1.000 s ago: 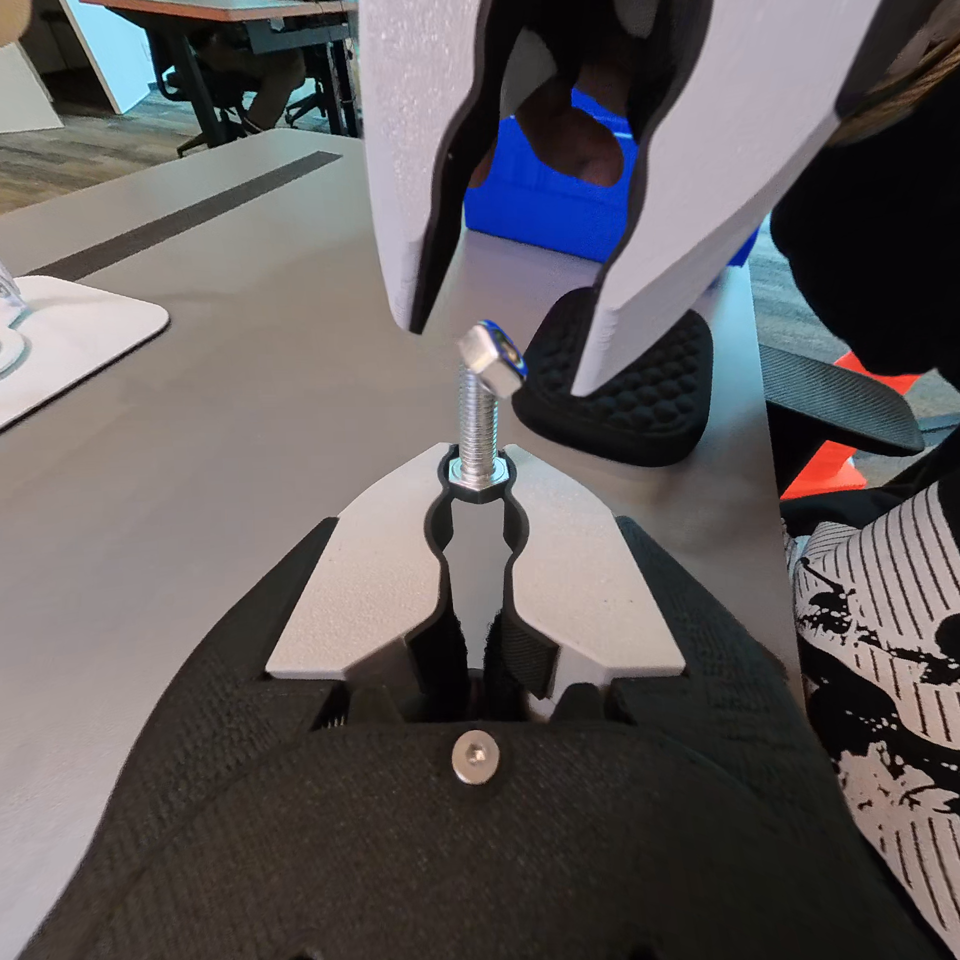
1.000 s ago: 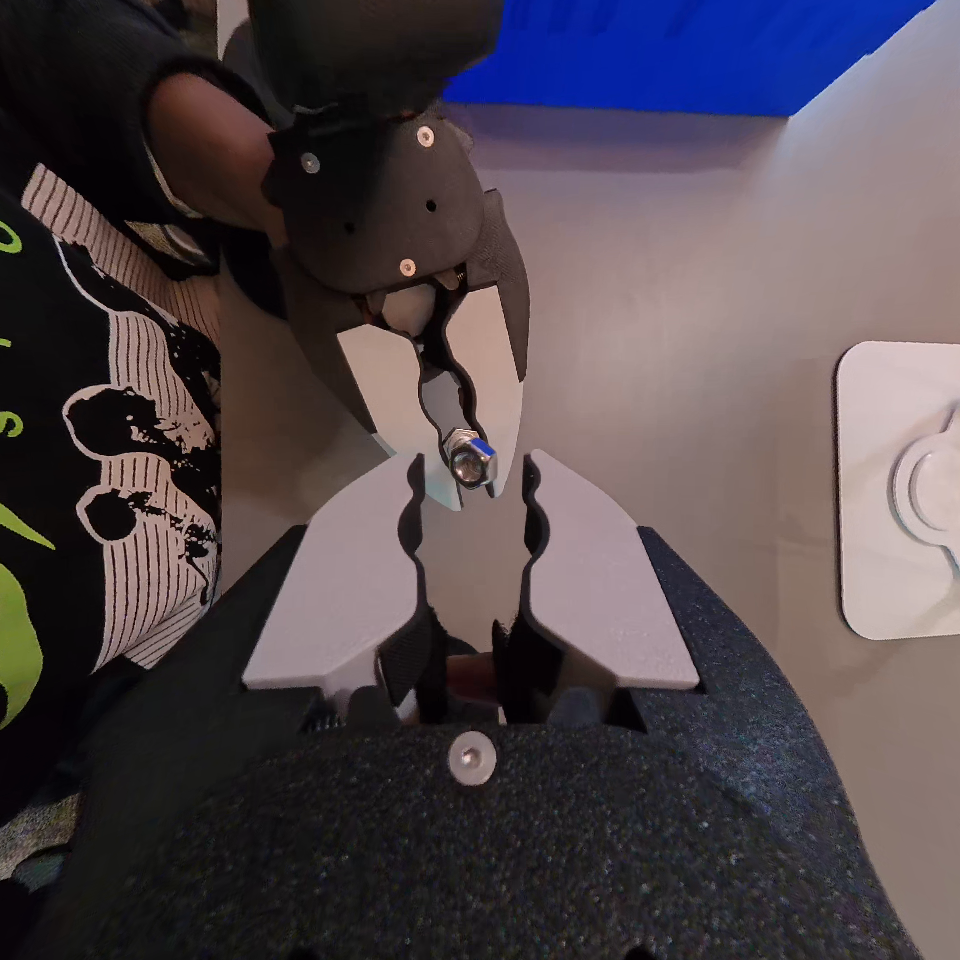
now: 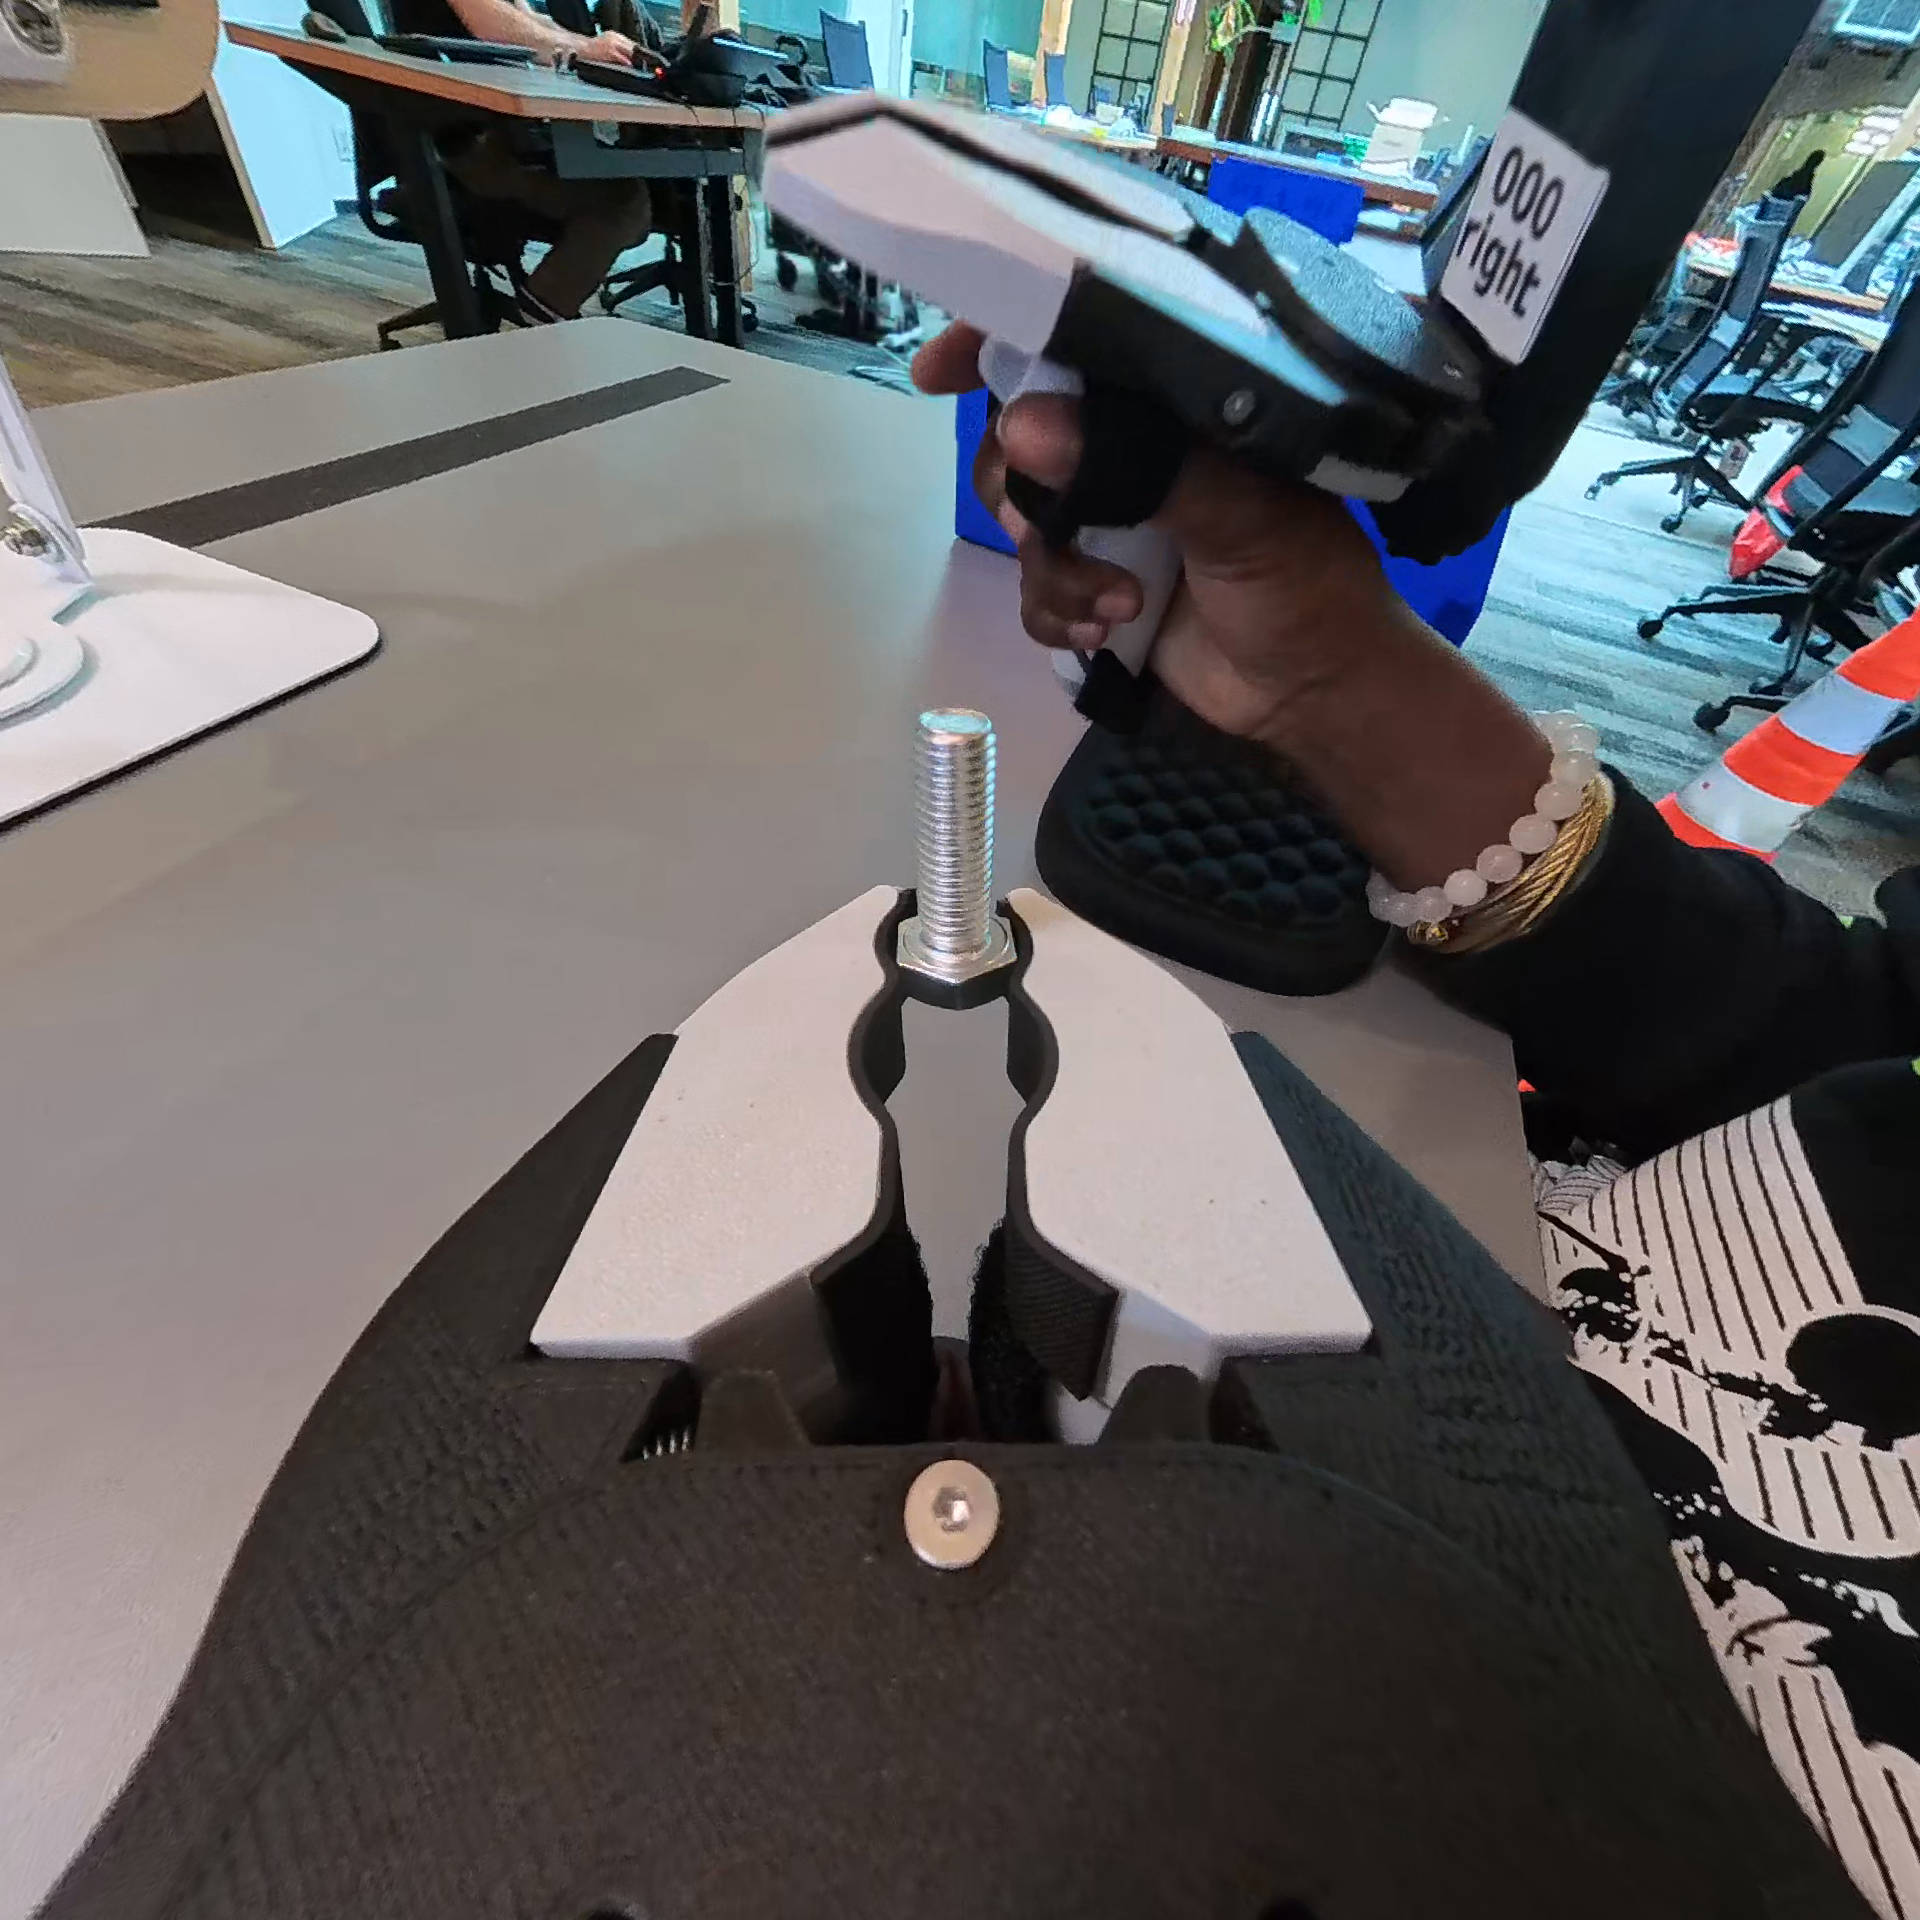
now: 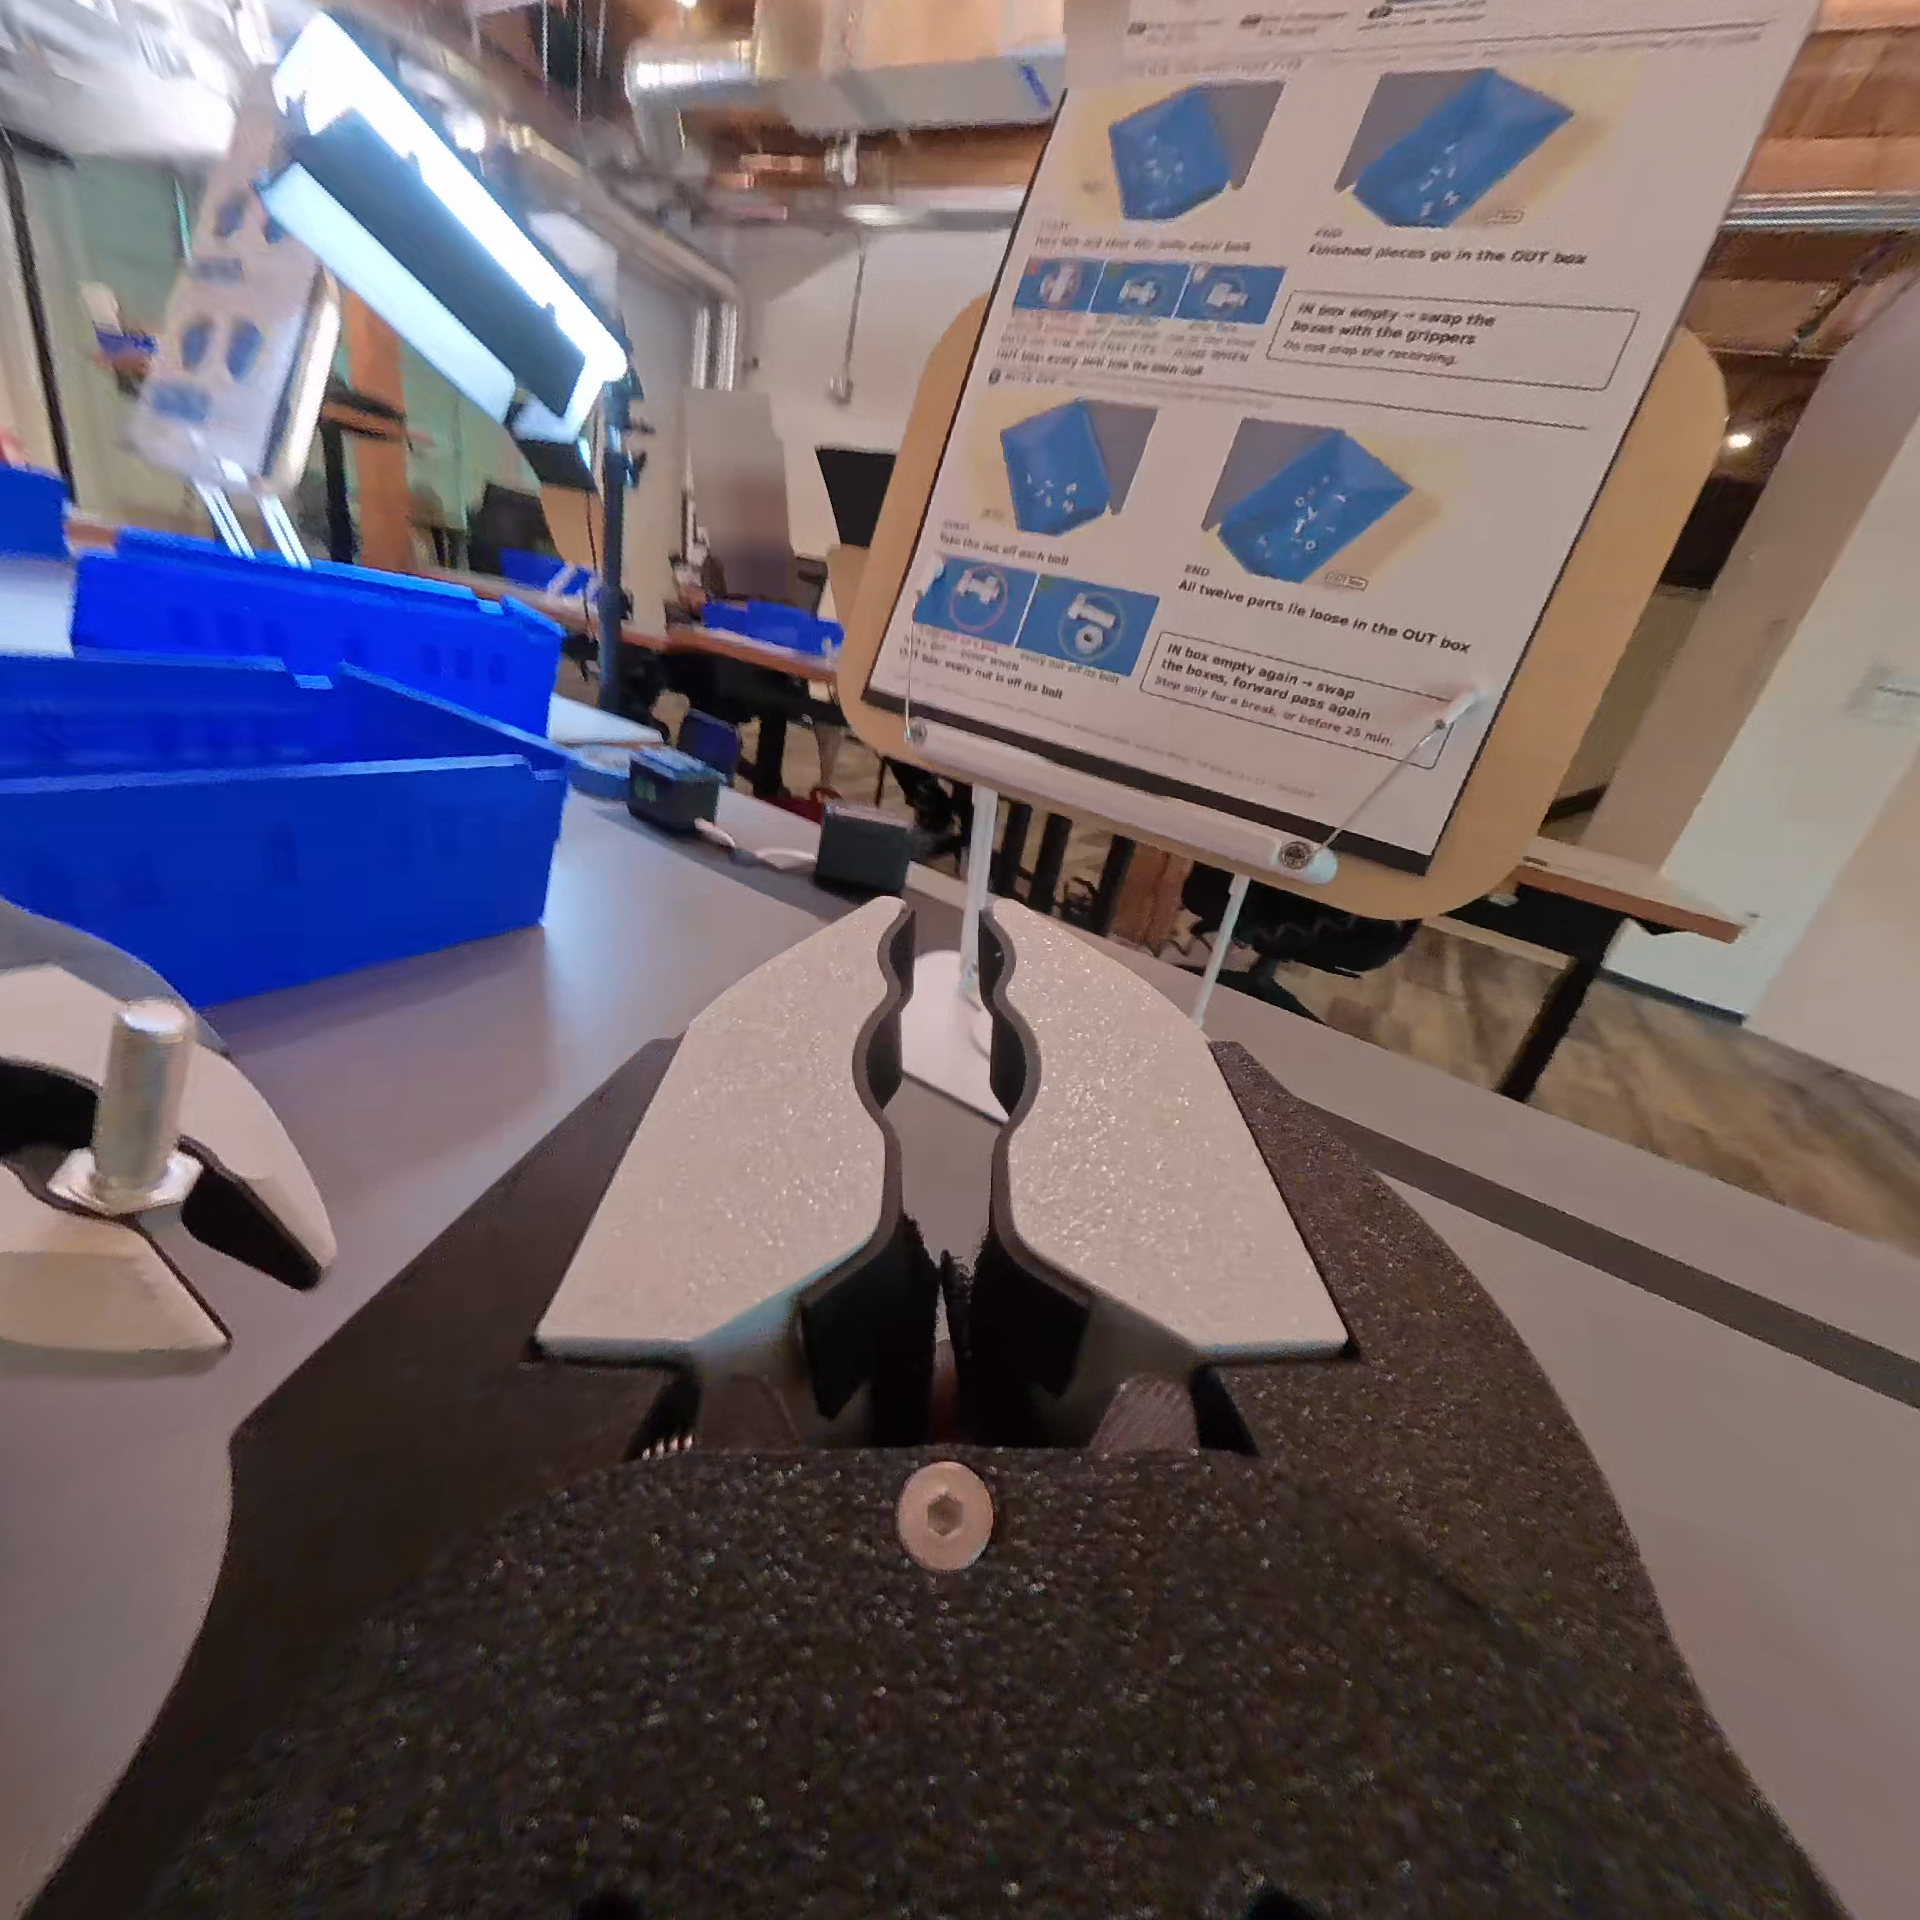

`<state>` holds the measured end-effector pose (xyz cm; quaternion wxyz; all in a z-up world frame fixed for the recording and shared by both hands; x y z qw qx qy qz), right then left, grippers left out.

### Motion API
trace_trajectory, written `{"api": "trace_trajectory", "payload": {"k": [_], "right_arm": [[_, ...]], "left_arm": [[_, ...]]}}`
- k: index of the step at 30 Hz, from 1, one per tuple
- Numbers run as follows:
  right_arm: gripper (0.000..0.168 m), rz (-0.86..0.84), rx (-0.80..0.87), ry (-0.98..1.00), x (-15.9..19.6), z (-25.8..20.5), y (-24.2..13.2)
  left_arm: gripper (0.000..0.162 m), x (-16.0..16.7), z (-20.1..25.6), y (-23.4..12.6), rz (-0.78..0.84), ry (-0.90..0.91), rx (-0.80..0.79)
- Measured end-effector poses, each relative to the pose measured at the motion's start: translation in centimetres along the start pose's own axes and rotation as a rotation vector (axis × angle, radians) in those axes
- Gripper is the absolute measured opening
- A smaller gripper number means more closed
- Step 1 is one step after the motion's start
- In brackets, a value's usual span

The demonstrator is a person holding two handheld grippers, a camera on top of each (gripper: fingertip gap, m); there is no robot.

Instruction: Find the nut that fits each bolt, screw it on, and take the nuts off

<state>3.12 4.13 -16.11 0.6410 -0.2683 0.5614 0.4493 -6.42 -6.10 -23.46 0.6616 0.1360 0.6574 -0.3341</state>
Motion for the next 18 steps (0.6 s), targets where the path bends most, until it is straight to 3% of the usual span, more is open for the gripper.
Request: {"api": "trace_trajectory", "payload": {"k": [18], "right_arm": [[0.012,0.115,-0.086,0.141,-1.02,-0.23,-0.67]], "left_arm": [[0.015,0.18,0.33,0.17,-0.016,0.024,0.012]]}}
Point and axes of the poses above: each gripper's, where its closed fingertips meet, y out along the fingers, x out of its underside, z = x × y across the jaws, the point moved 4 cm from there along -y, back along the fingers, and after that the axes turned 9 degrees about -x, right-handed, at the moved point
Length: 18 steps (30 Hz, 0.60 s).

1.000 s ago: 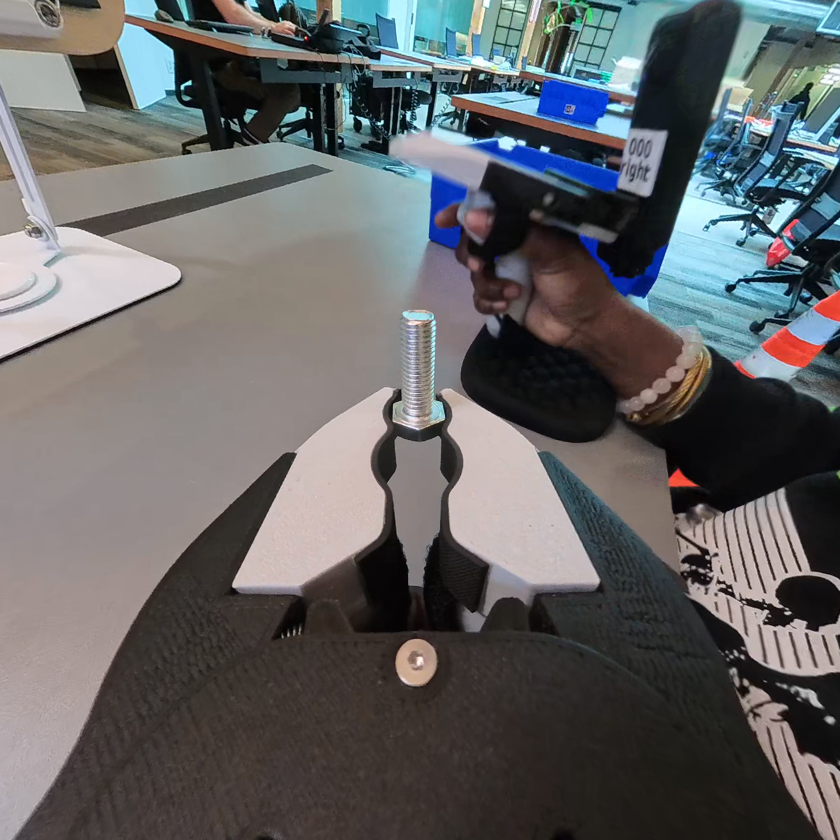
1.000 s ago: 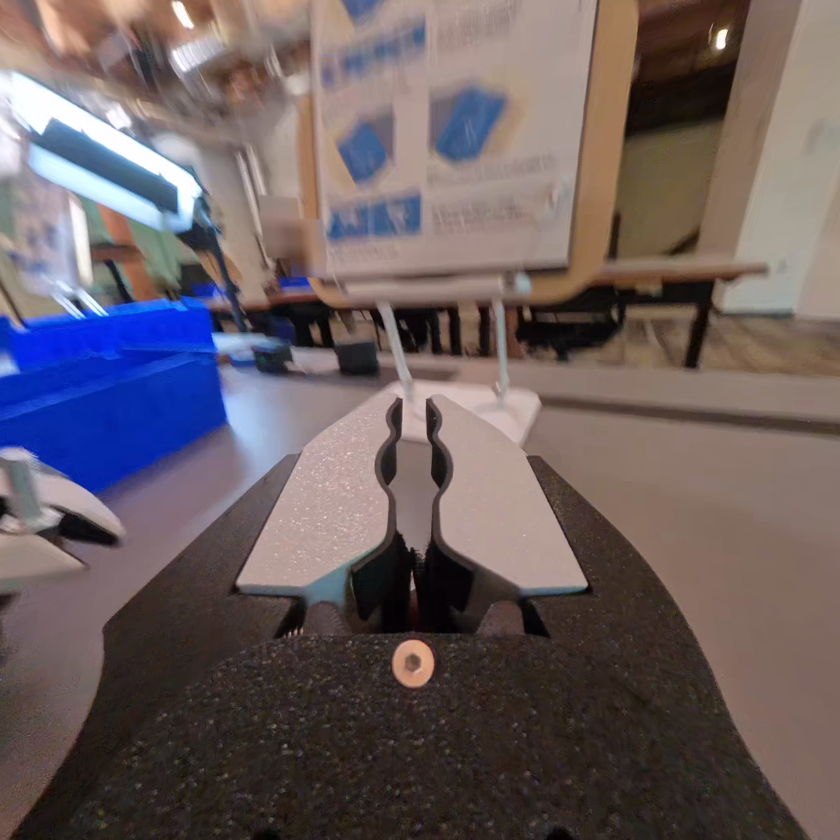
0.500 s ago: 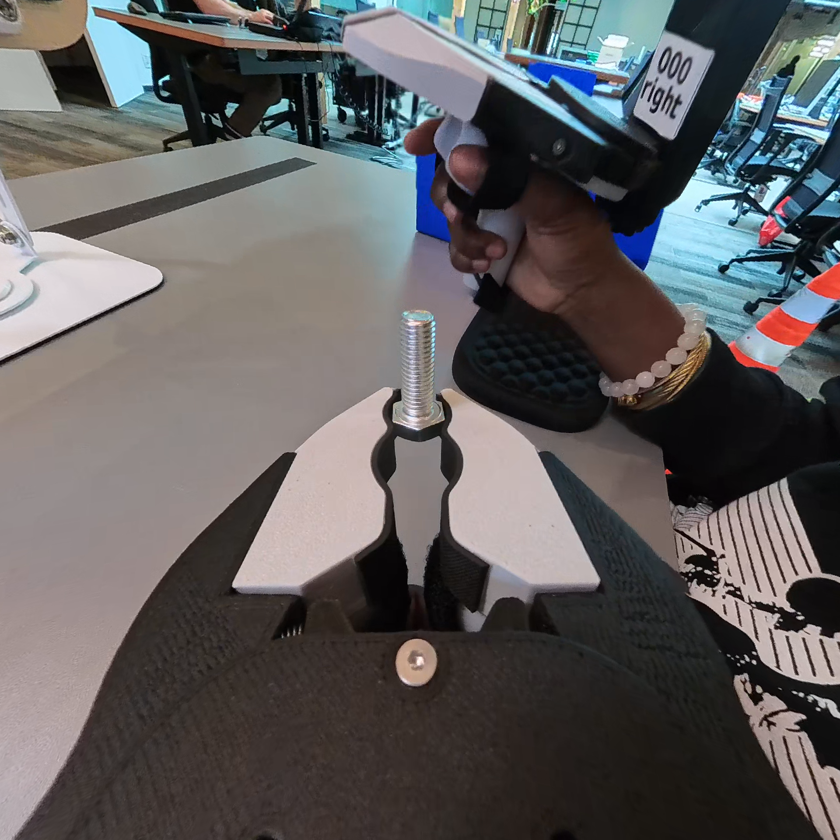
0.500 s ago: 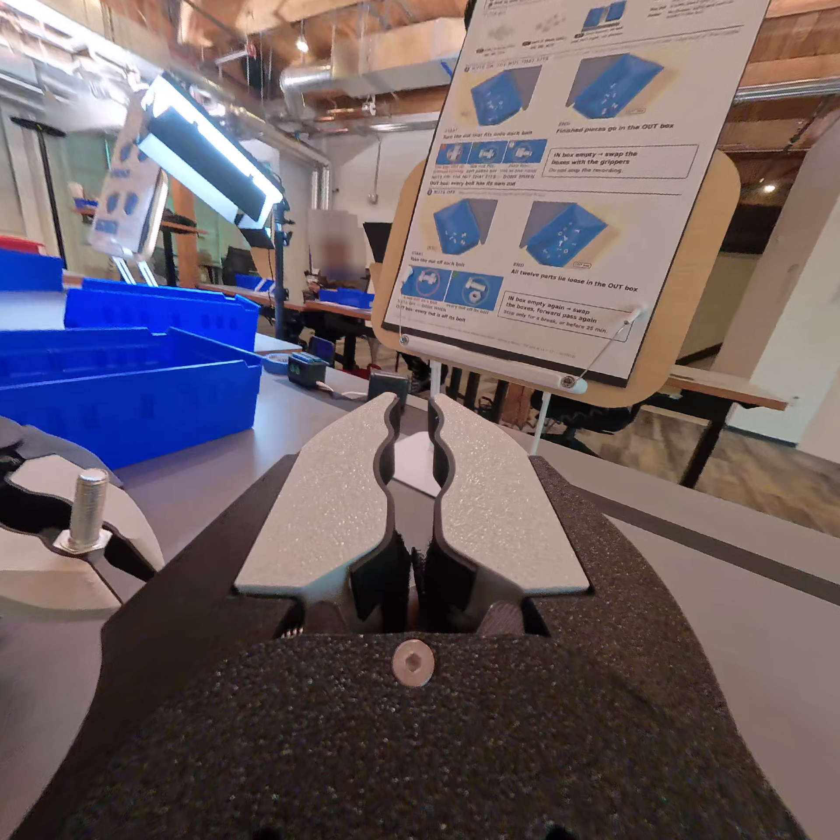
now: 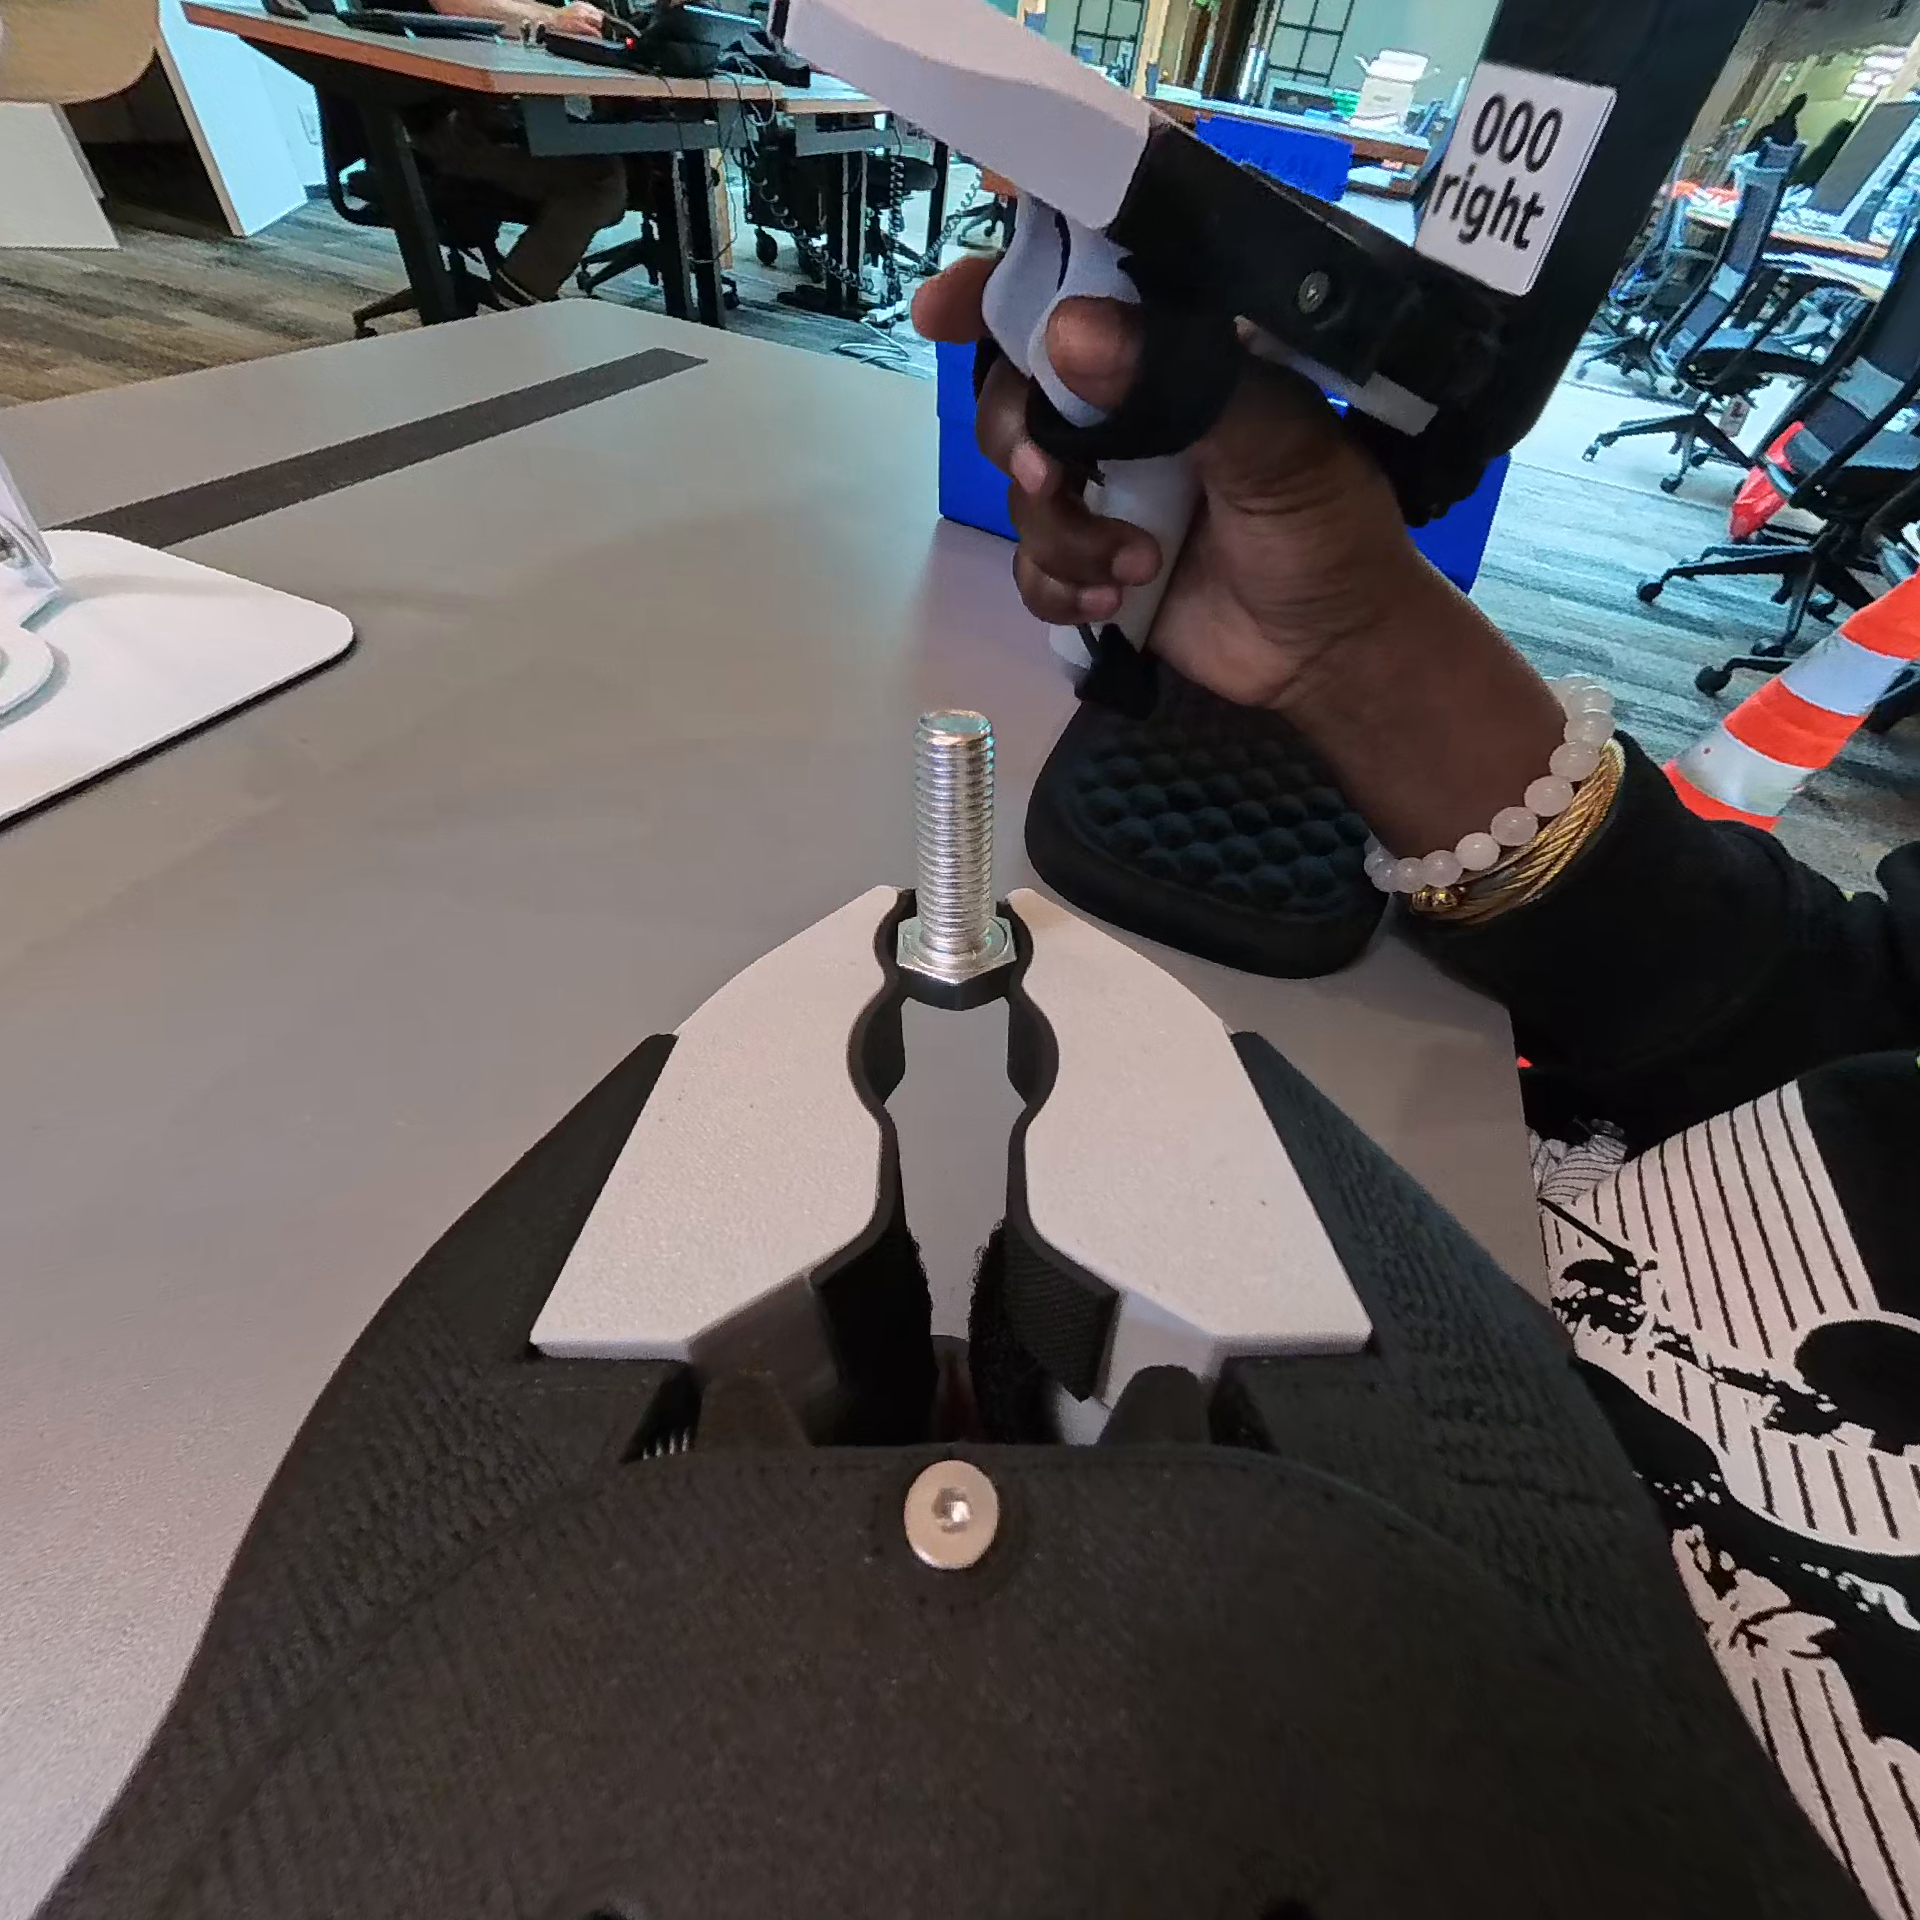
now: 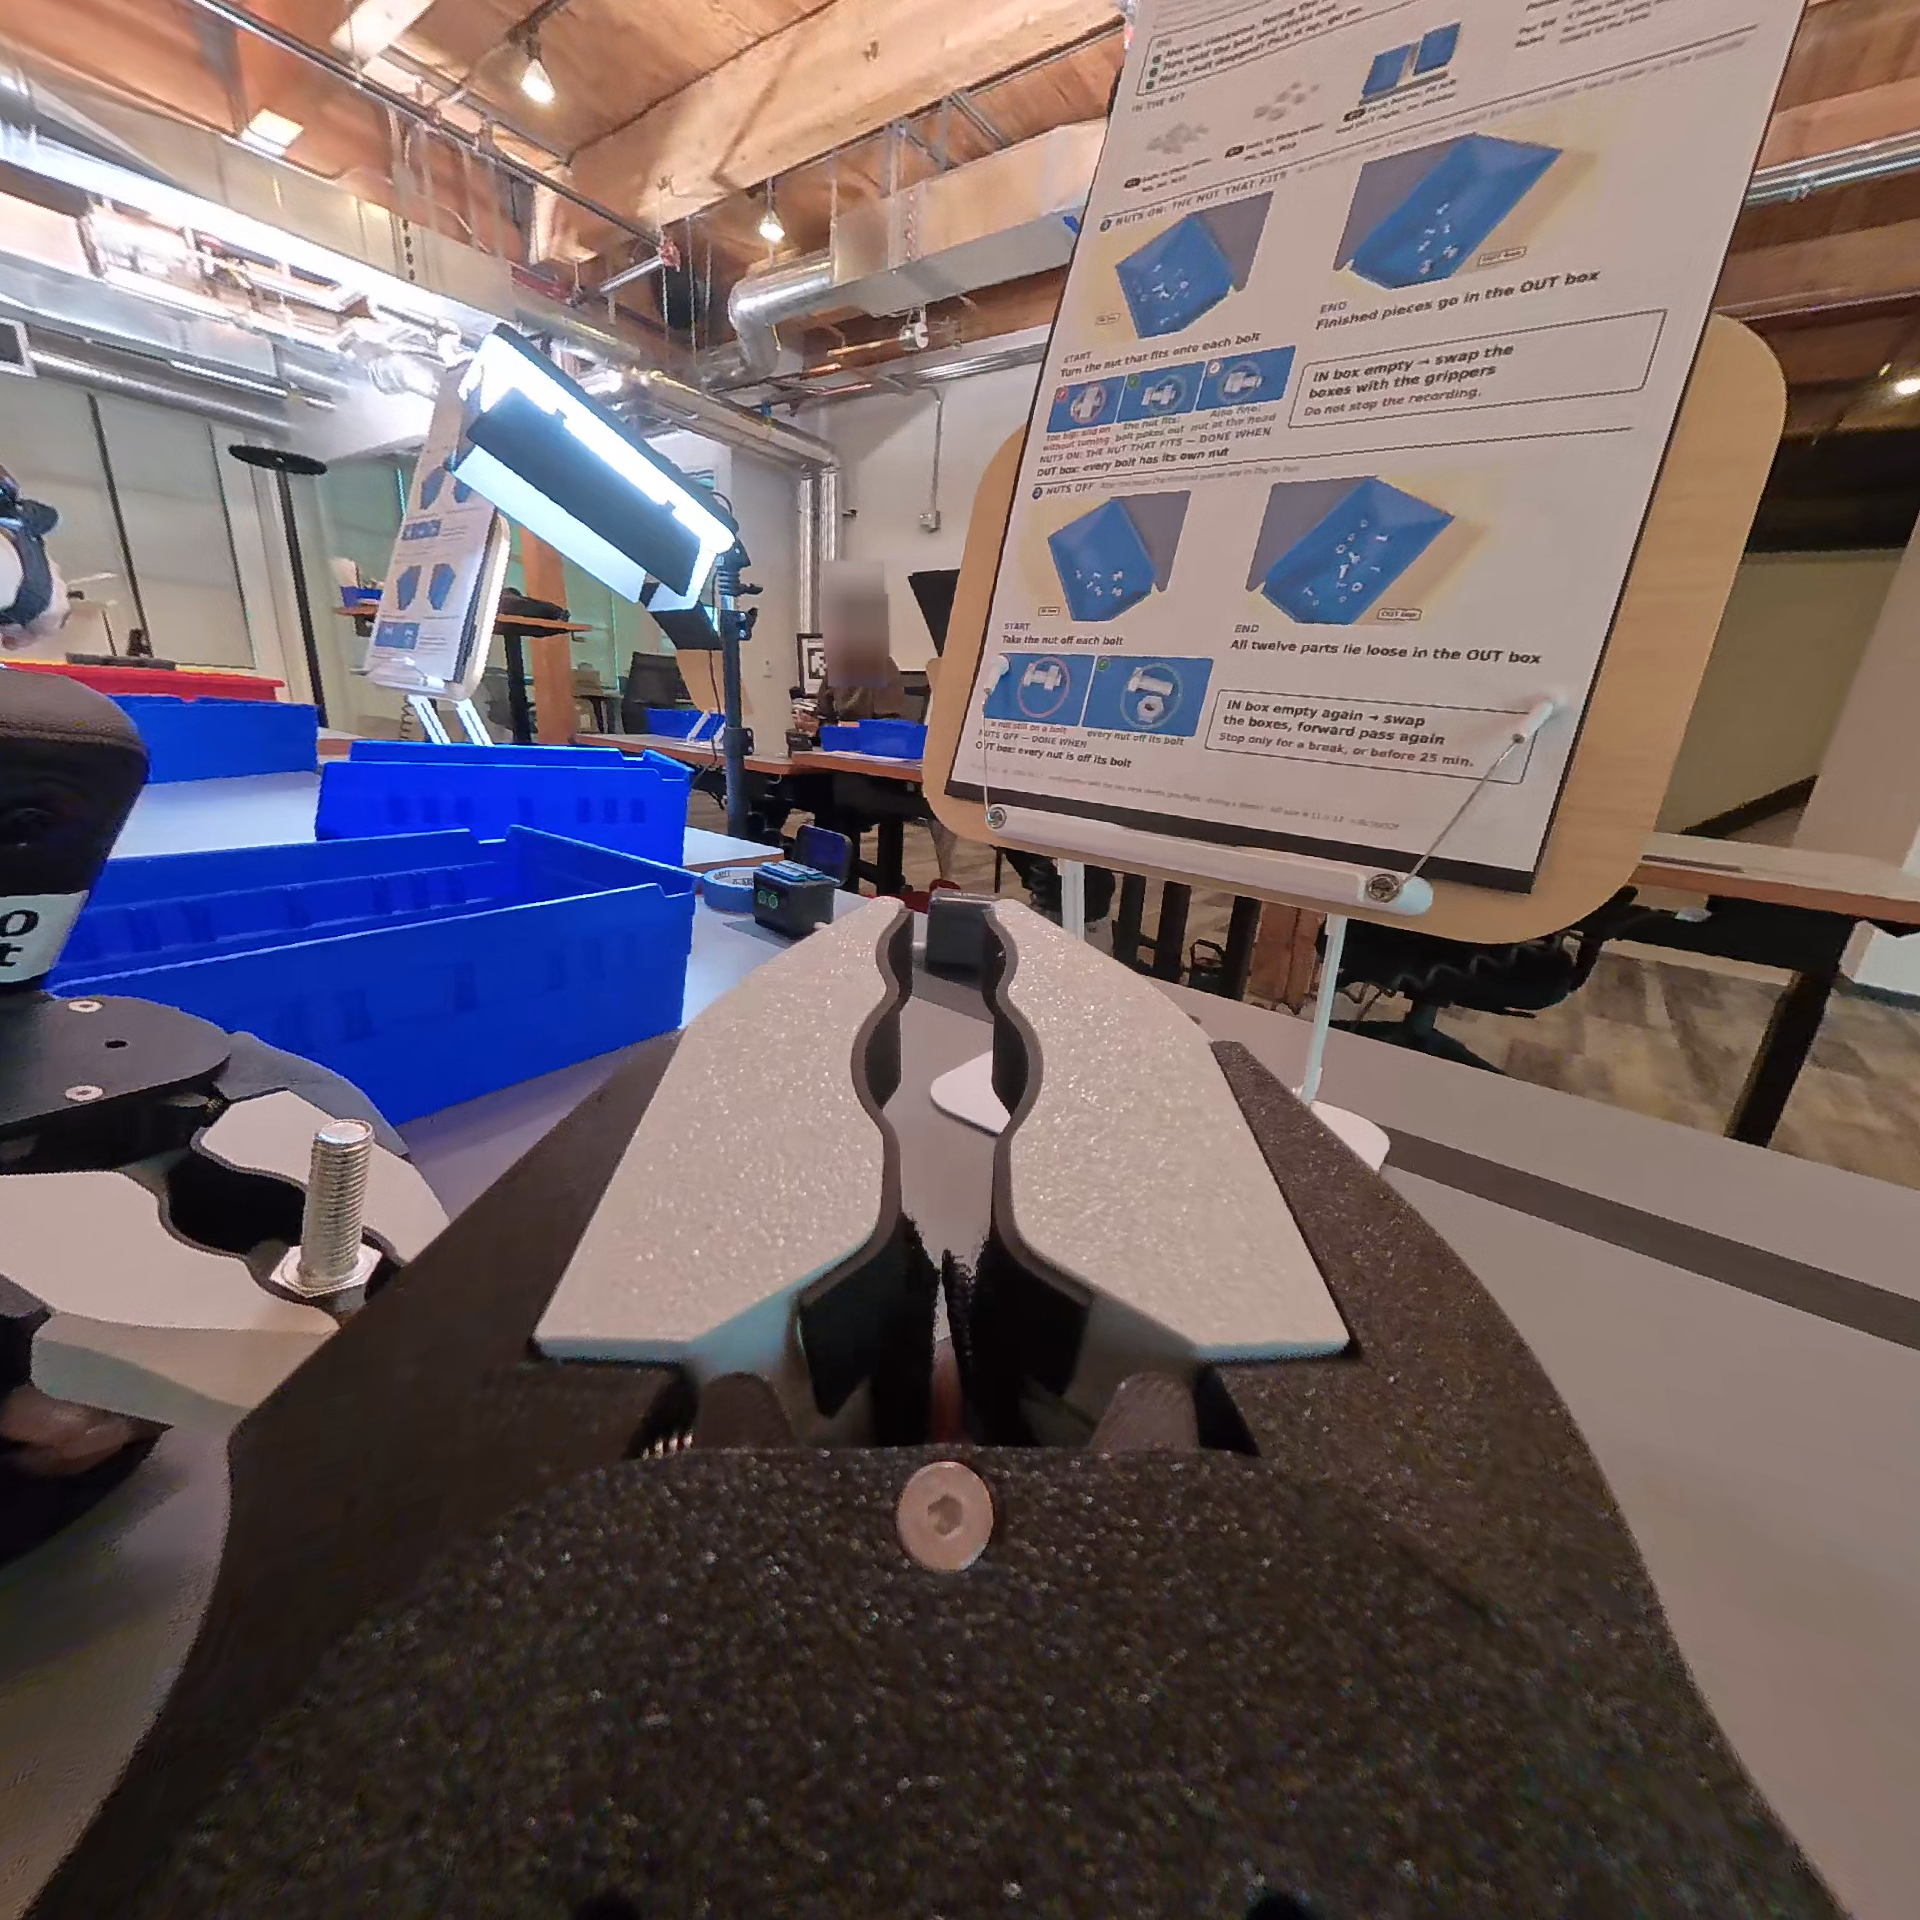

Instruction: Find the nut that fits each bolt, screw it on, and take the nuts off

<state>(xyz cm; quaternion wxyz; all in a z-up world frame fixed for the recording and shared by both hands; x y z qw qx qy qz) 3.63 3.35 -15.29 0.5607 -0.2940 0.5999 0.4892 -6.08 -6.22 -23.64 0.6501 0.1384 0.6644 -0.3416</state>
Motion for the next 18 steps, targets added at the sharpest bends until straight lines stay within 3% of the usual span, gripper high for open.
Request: {"api": "trace_trajectory", "payload": {"k": [8,18], "right_arm": [[0.012,-0.014,-0.009,0.011,0.3,-0.2,0.4],[0.011,0.122,-0.075,0.076,-1.9,-2.2,2.8]], "left_arm": [[0.015,-0.1,0.1,0.2,-0.010,0.004,0.005],[0.015,-0.6,-0.4,0.5,-0.009,0.016,-0.020]]}}
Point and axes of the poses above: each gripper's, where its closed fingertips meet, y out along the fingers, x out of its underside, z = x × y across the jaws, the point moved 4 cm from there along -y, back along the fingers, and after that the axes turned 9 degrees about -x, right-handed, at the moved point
